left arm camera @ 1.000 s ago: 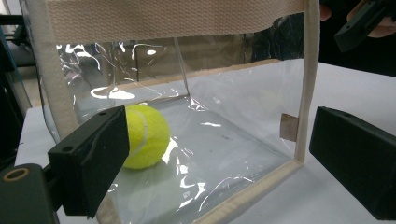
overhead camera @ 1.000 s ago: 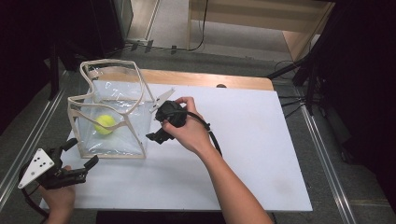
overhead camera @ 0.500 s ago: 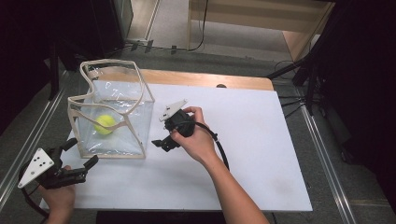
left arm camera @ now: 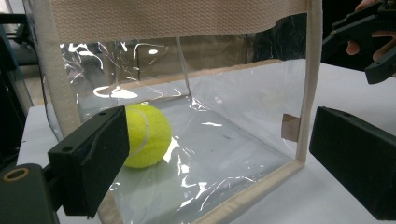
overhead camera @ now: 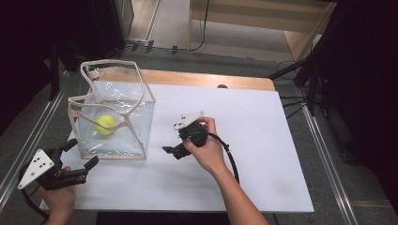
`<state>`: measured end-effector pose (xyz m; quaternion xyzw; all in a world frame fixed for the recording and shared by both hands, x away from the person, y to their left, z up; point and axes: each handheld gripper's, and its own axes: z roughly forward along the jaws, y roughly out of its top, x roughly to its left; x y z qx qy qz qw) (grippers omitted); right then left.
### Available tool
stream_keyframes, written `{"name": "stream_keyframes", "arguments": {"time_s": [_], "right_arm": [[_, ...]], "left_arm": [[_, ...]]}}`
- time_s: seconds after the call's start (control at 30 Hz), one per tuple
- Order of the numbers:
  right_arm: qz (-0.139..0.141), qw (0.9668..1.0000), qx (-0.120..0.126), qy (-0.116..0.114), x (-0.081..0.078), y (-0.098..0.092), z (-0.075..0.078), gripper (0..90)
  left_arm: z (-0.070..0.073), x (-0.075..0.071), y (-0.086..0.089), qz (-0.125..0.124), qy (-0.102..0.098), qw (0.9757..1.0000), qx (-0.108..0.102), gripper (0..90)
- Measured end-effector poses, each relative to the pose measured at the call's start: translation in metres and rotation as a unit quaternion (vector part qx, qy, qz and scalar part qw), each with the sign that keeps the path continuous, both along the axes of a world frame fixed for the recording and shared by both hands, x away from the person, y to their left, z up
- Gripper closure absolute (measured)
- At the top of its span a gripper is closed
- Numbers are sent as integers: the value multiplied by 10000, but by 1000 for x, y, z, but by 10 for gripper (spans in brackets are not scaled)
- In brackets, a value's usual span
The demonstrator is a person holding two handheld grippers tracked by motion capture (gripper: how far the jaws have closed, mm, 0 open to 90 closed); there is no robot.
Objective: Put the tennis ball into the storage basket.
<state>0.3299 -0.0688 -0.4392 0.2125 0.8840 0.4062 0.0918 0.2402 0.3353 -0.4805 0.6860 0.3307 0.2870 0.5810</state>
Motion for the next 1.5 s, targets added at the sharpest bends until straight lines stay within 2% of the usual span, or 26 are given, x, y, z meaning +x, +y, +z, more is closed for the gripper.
{"name": "stream_keyframes", "arguments": {"time_s": [0.27,0.7,1.5], "right_arm": [[-258,9996,116,-14,-7,-23,-9,103],[-605,9978,262,-82,-16,-58,-14,103],[-1103,9936,248,-80,-35,-113,-25,103]], "left_arm": [[0,0,0,2,7,10000,19,54],[0,0,-1,-12,12,10000,30,54],[0,-1,-1,0,10,10000,70,54]]}}
